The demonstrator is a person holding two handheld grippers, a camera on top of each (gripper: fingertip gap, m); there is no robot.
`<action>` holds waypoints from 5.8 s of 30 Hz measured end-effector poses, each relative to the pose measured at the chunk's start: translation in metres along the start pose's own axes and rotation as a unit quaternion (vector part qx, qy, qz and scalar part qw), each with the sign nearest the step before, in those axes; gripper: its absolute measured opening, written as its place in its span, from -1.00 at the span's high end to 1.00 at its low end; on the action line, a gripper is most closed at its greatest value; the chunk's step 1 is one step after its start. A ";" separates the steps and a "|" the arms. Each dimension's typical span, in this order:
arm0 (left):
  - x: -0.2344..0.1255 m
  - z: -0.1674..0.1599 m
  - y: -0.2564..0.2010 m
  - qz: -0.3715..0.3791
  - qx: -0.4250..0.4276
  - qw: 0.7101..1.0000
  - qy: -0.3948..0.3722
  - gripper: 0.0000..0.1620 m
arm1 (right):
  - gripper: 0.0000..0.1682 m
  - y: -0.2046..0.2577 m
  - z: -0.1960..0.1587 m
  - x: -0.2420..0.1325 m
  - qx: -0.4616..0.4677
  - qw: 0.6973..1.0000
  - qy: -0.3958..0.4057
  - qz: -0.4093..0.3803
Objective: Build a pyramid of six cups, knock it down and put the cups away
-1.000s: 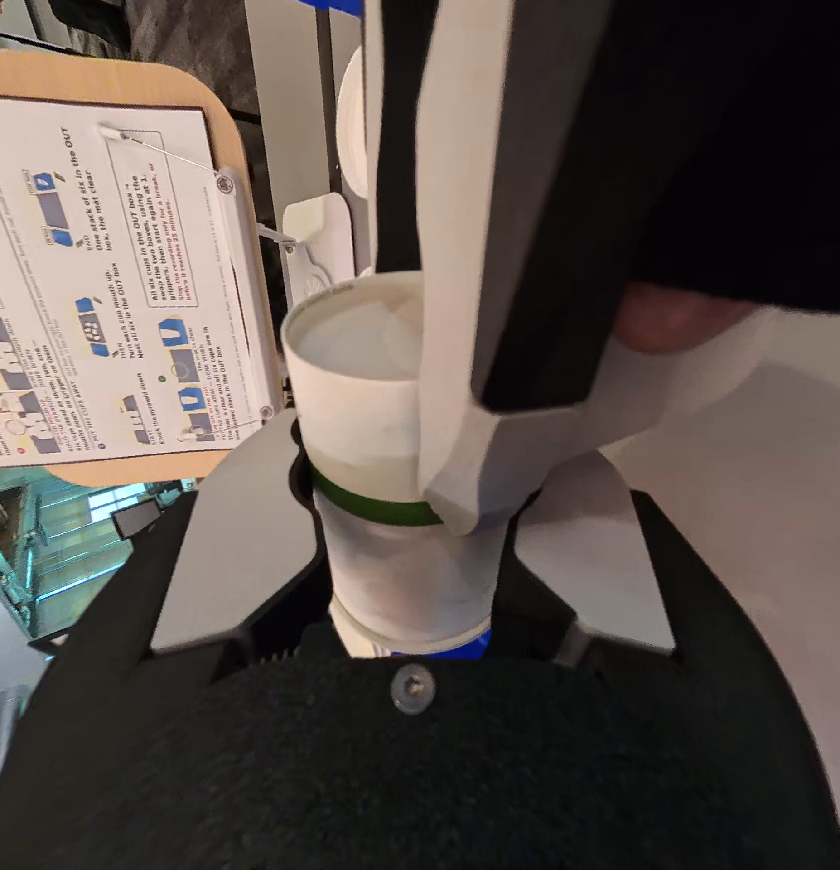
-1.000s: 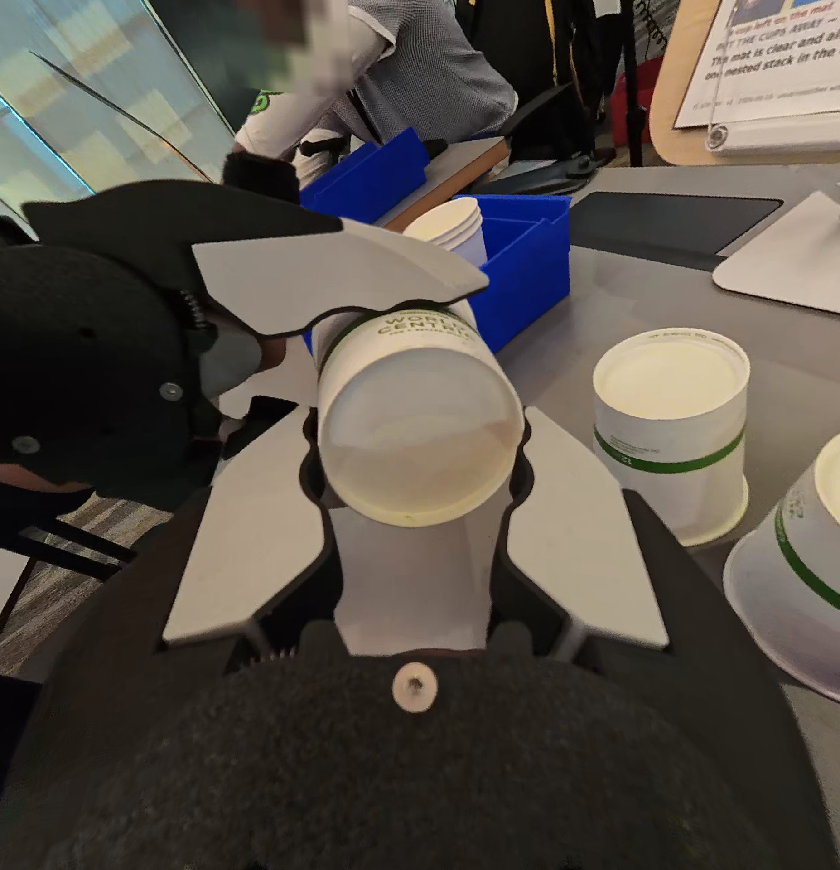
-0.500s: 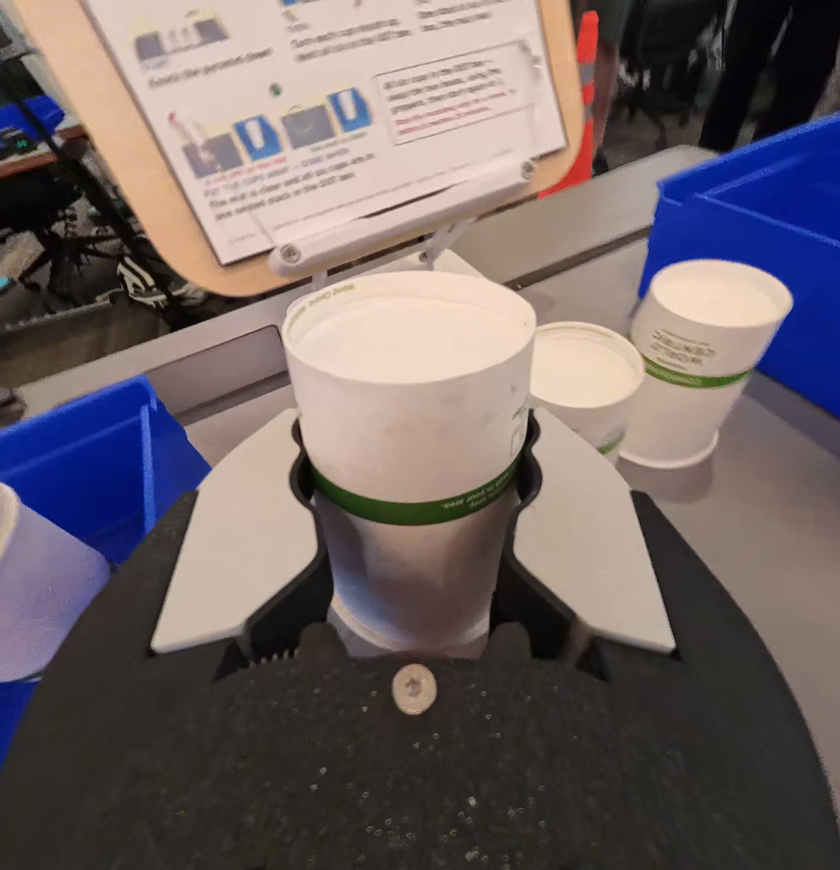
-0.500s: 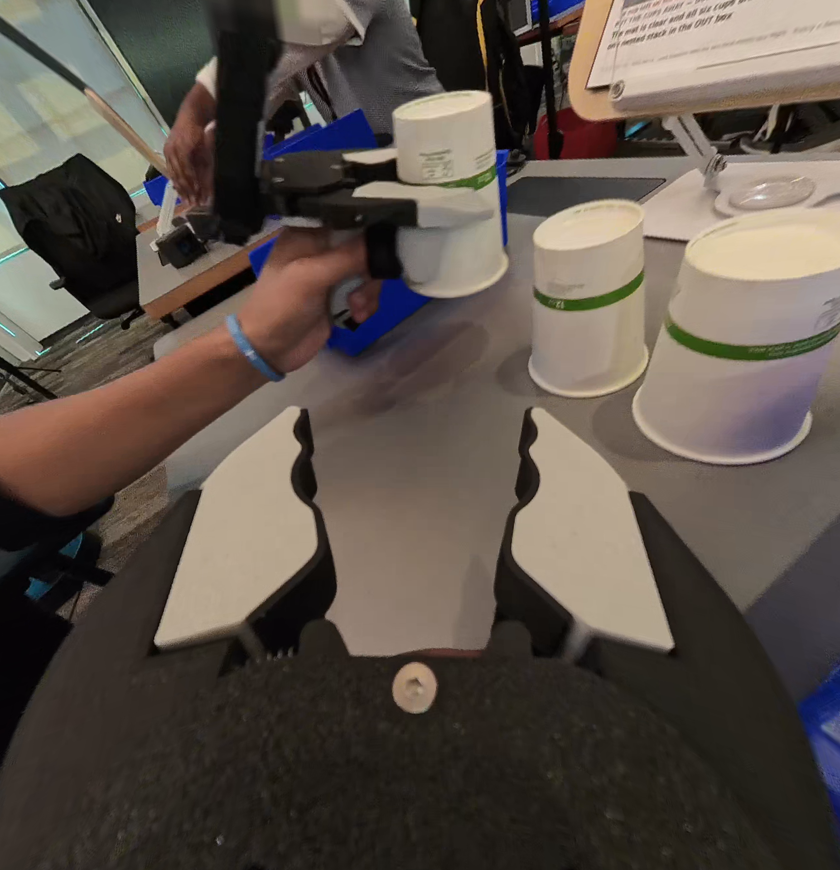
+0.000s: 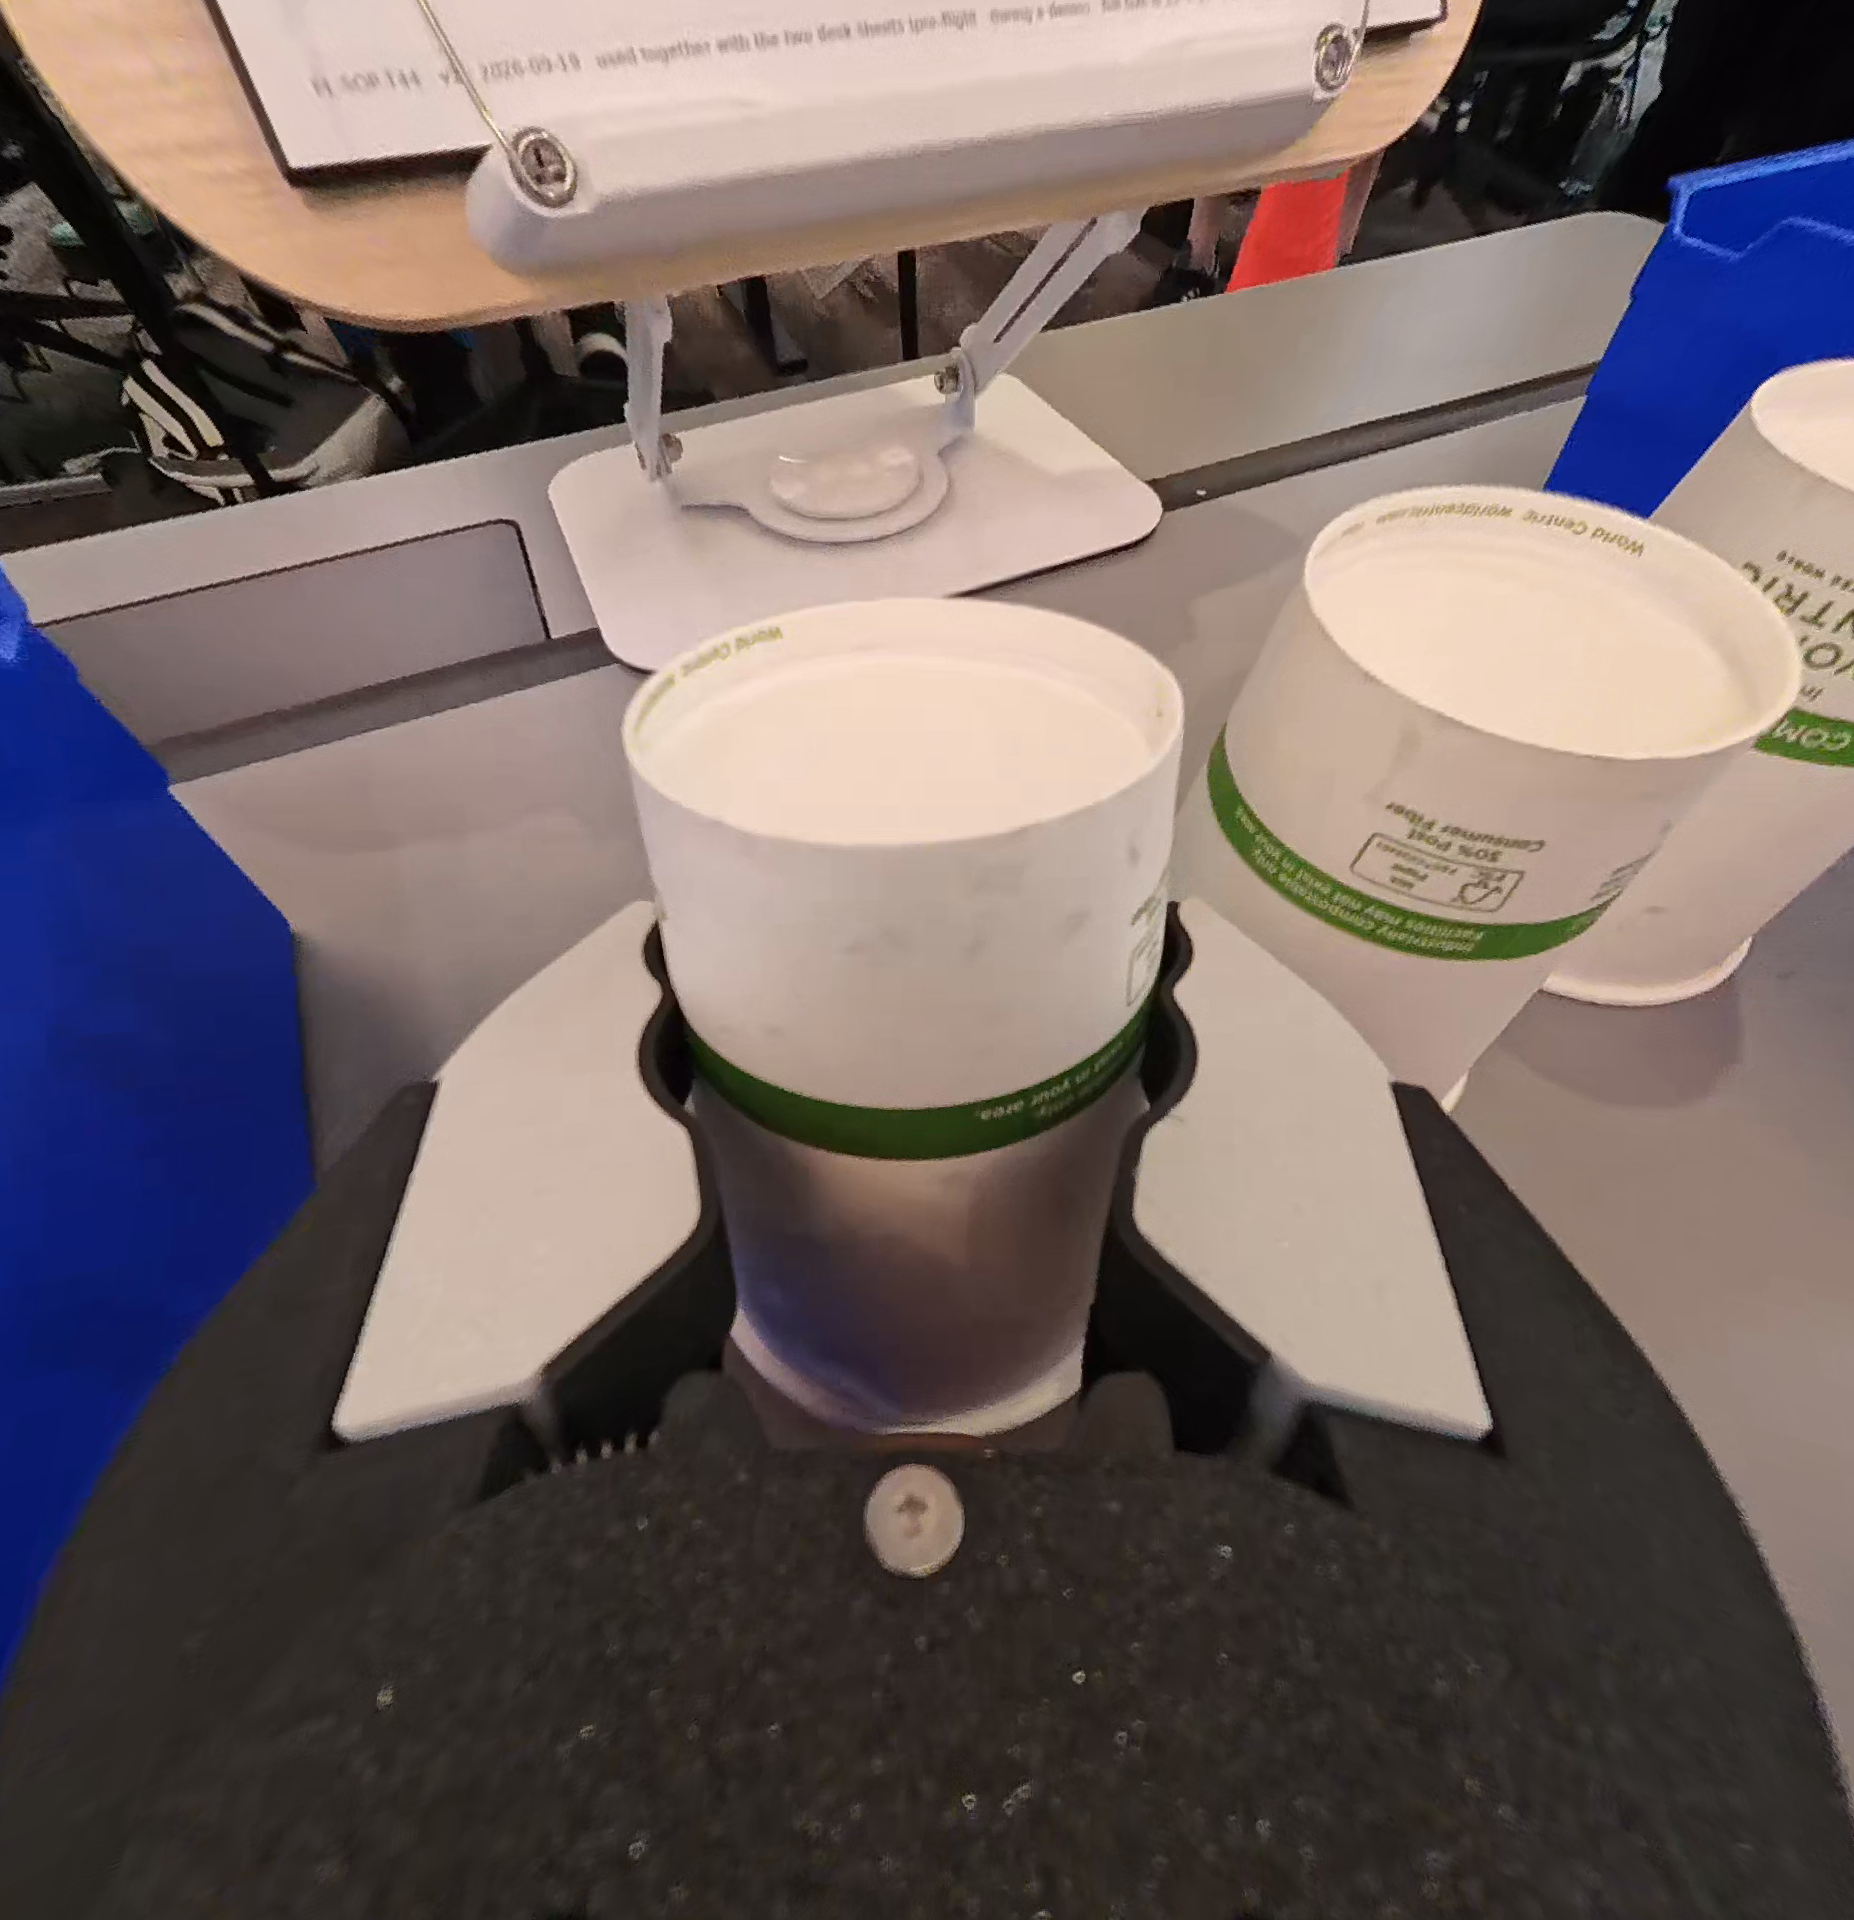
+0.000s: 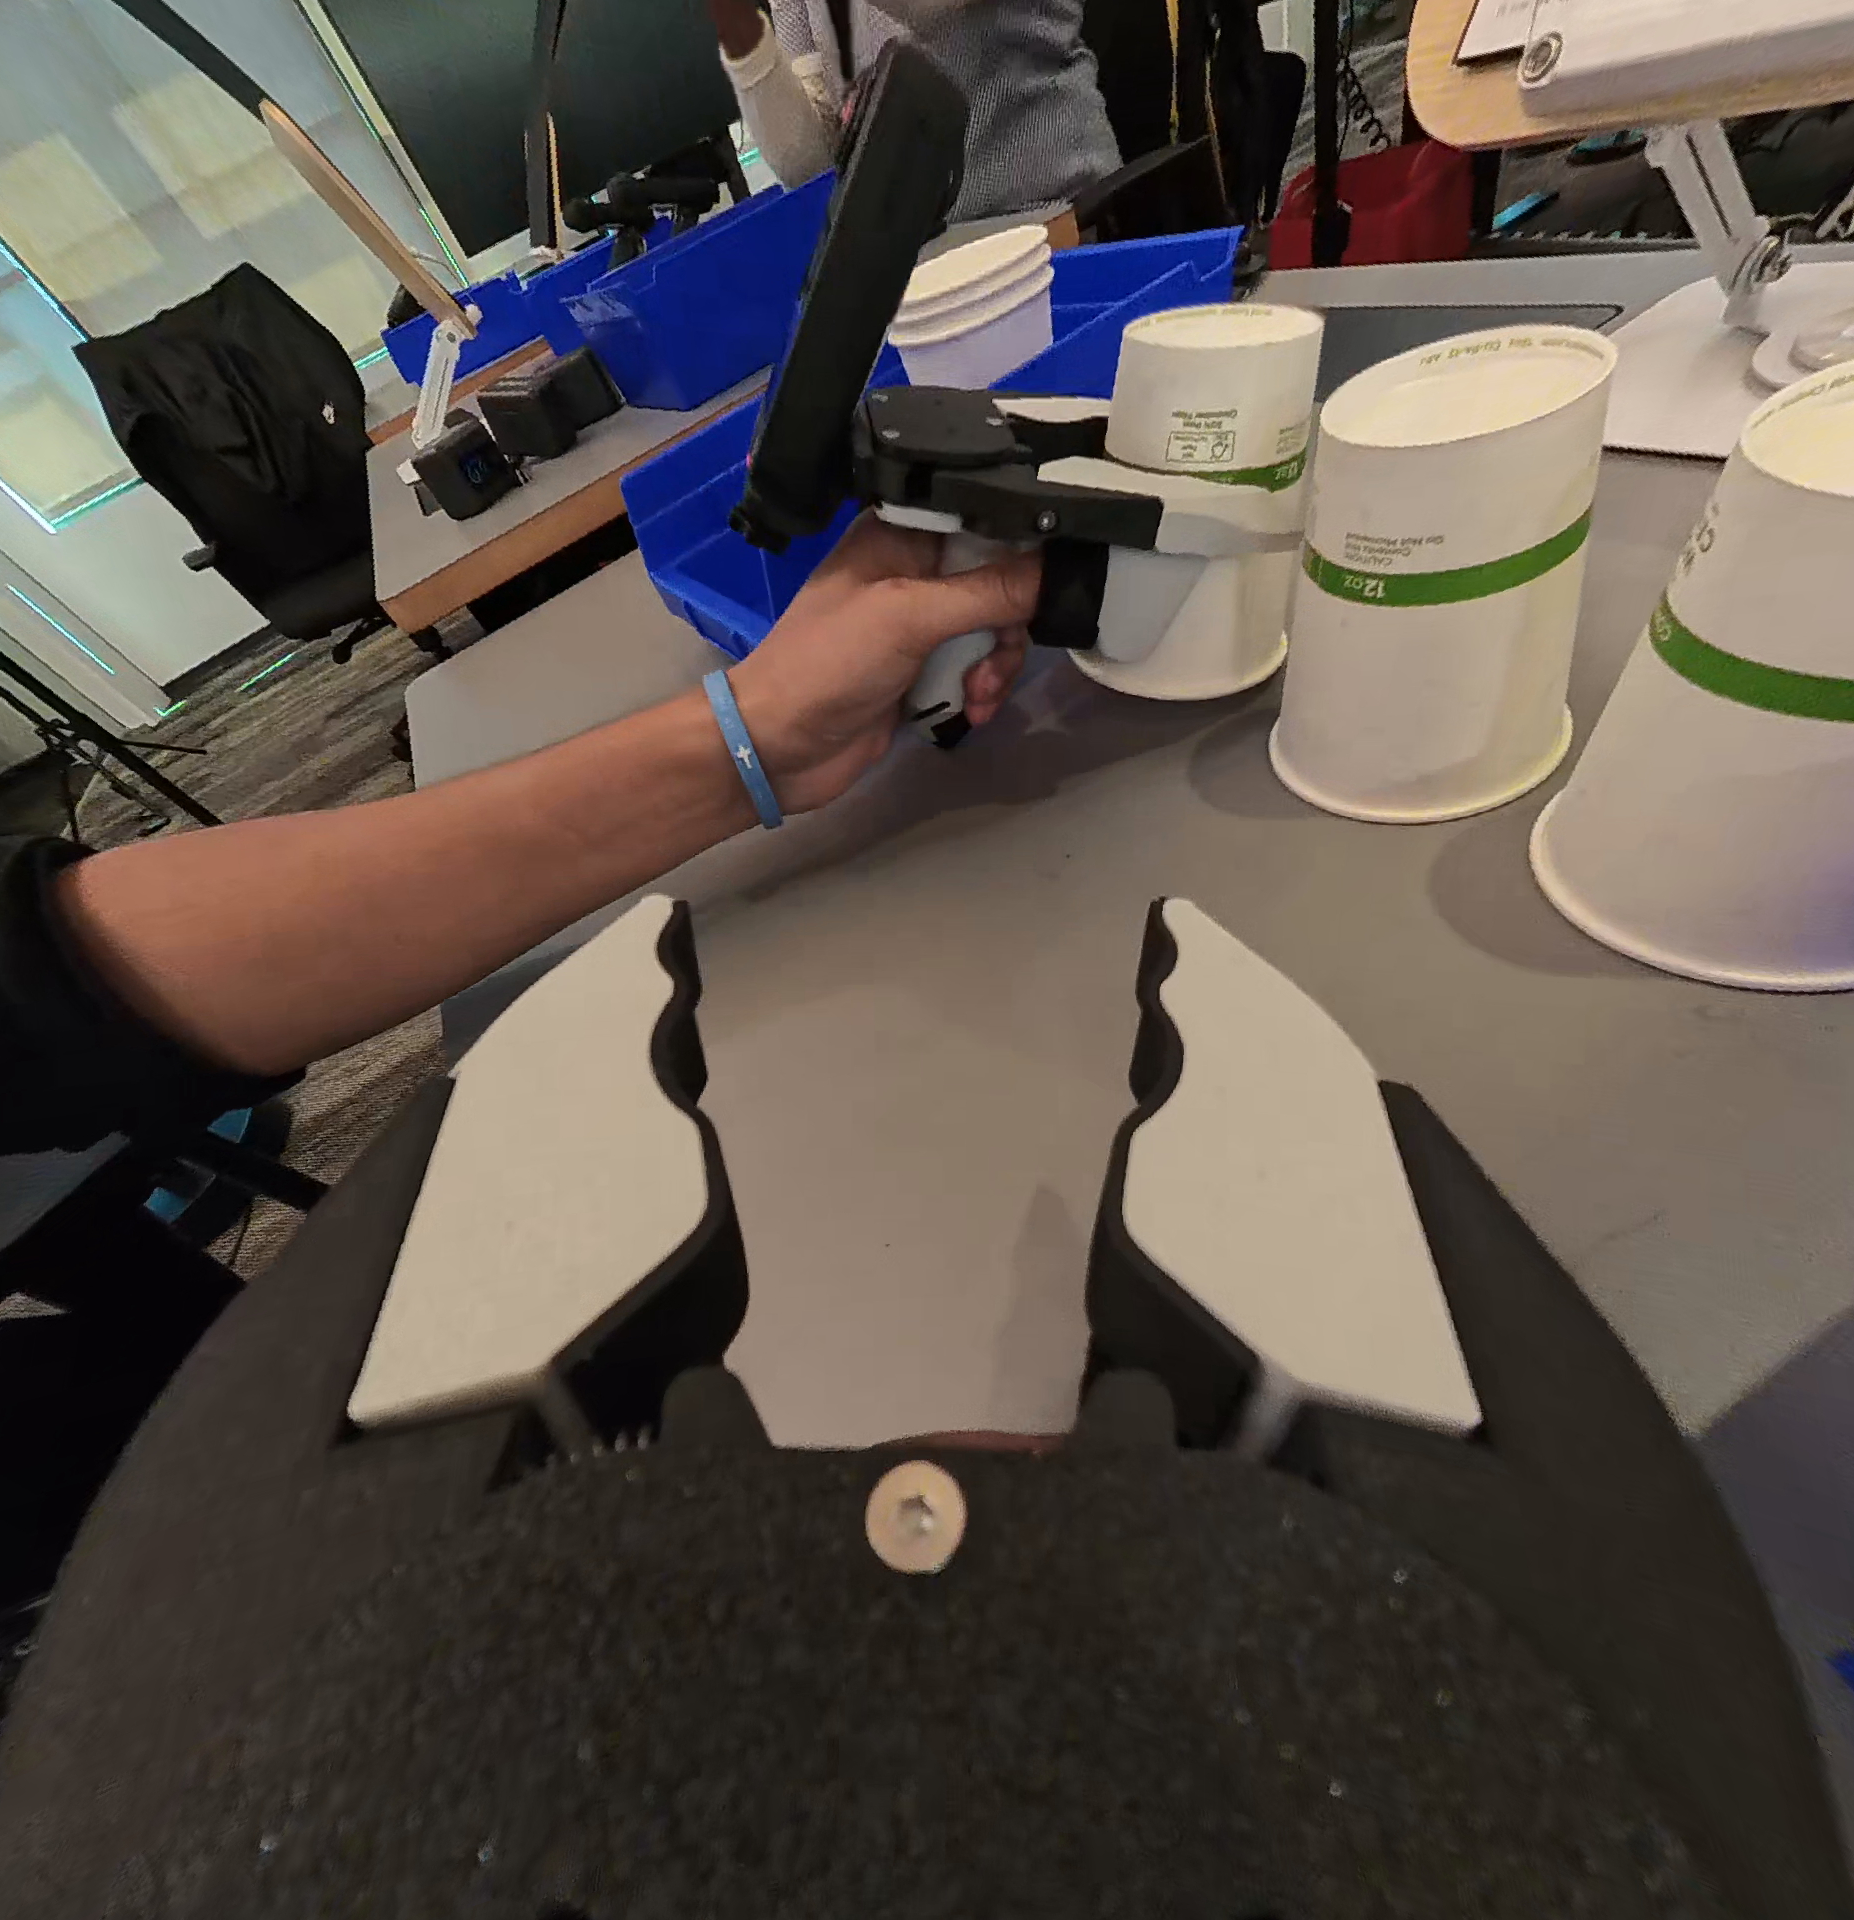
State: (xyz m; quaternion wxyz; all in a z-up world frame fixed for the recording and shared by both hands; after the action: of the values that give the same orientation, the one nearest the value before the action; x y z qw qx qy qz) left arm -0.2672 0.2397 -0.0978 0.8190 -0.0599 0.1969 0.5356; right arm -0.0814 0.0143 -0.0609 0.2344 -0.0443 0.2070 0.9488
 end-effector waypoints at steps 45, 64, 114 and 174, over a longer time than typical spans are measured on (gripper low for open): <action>-0.227 0.013 0.046 -0.118 0.111 0.987 -0.005 0.44 | 0.12 -0.009 -0.019 -0.031 -0.069 0.991 -0.026 -0.108; -0.041 0.064 0.209 -0.173 0.353 0.875 0.282 0.95 | 0.16 -0.009 -0.022 -0.027 -0.050 0.995 -0.017 -0.089; -0.053 0.096 0.213 -0.078 0.258 0.907 0.323 0.96 | 0.21 0.003 -0.032 -0.009 -0.026 0.999 0.024 -0.029; -0.191 -0.059 -0.063 -0.243 -0.086 0.965 0.052 0.24 | -0.07 -0.091 0.261 0.028 -0.217 0.881 0.401 -0.128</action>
State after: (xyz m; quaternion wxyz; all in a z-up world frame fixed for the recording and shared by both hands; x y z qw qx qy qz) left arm -0.2919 0.0321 -0.0856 0.9051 -0.2034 0.1719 0.3315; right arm -0.0605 0.2074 0.1374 0.2355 -0.4972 0.0649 0.8325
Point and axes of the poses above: each gripper's, where its closed fingertips meet, x out along the fingers, z out of its top, y = z × x across the jaws, the point moved 8 cm from there along -x, back along the fingers, and after that the axes turned 12 degrees about z, right-handed, at the moved point
